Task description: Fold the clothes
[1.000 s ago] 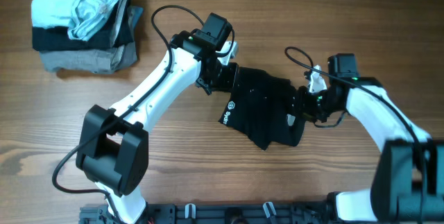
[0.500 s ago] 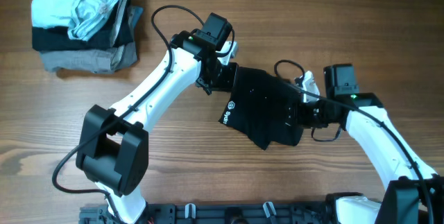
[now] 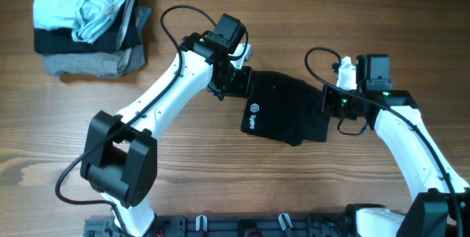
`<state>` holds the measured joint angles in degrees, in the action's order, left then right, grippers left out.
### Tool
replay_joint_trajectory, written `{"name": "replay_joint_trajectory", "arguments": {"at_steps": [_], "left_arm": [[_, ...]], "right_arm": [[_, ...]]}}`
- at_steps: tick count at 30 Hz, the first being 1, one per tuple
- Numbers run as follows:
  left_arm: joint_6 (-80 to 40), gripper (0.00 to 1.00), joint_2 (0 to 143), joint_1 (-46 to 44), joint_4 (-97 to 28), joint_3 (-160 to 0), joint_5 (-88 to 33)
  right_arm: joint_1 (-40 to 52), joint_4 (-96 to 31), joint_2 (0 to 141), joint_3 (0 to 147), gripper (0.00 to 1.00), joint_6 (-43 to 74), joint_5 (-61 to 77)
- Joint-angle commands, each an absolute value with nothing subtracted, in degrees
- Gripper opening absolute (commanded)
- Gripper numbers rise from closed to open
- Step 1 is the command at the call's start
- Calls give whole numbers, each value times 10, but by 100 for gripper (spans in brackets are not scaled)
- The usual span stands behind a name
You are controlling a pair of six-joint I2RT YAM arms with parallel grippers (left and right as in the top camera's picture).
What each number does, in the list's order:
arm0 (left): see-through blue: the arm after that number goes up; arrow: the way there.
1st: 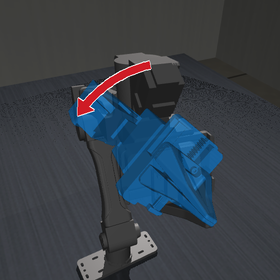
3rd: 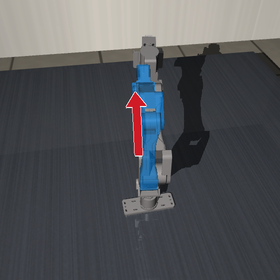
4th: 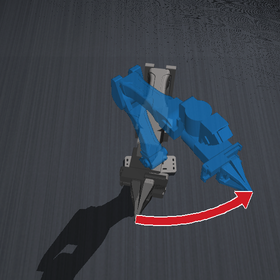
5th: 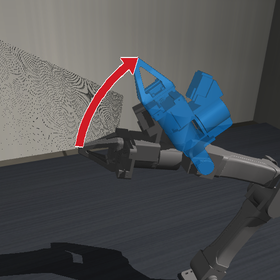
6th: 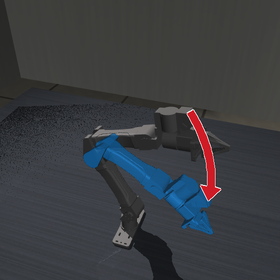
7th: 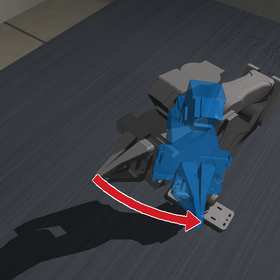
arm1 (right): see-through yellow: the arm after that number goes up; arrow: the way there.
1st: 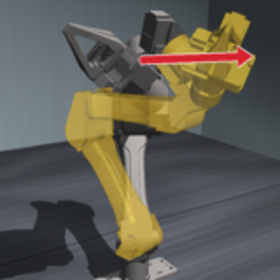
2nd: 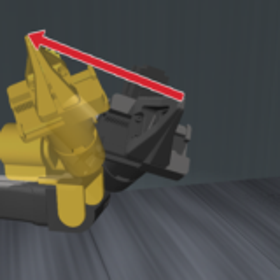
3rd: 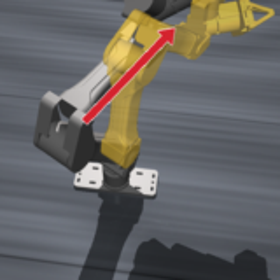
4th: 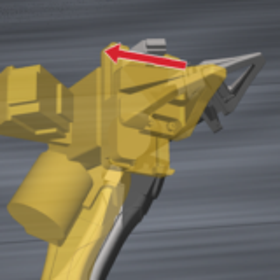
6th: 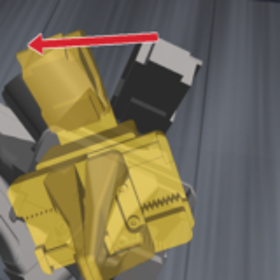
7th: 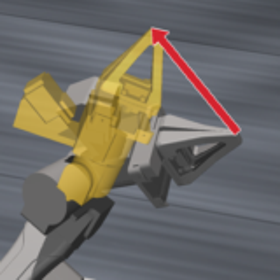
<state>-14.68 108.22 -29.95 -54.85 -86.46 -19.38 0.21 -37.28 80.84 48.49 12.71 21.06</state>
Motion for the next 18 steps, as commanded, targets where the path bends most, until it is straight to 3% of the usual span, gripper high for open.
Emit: {"name": "replay_joint_trajectory", "arguments": {"at_steps": [1, 6, 8, 9, 10, 11, 12, 13, 14, 18], "left_arm": [[-139, 59, 1087, -302, -552, -861, -201], [-137, 50, 1087, -302, -565, -861, -201], [-137, 54, 1087, -302, -564, -861, -201], [-137, 56, 1087, -302, -557, -861, -201], [-137, 54, 1087, -302, -550, -861, -201], [-137, 47, 1087, -302, -542, -861, -201], [-136, 27, 1087, -302, -531, -861, -201], [-126, 9, 1088, -302, -515, -861, -209], [-110, 4, 1090, -302, -499, -861, -227], [-89, 4, 1127, -303, -426, -861, -321]], "right_arm": [[0, -411, 812, 492, 73, 121, 149], [0, -463, 812, 492, 80, 44, 283], [0, -494, 812, 484, 89, 74, 262], [0, -492, 812, 474, 85, 132, 226], [0, -479, 812, 465, 77, 150, 219], [0, -452, 812, 456, 57, 143, 238], [0, -434, 812, 453, 30, 136, 260], [0, -416, 812, 453, 10, 137, 277], [0, -407, 812, 453, 4, 152, 279], [0, -399, 813, 453, 4, 186, 241]]}}
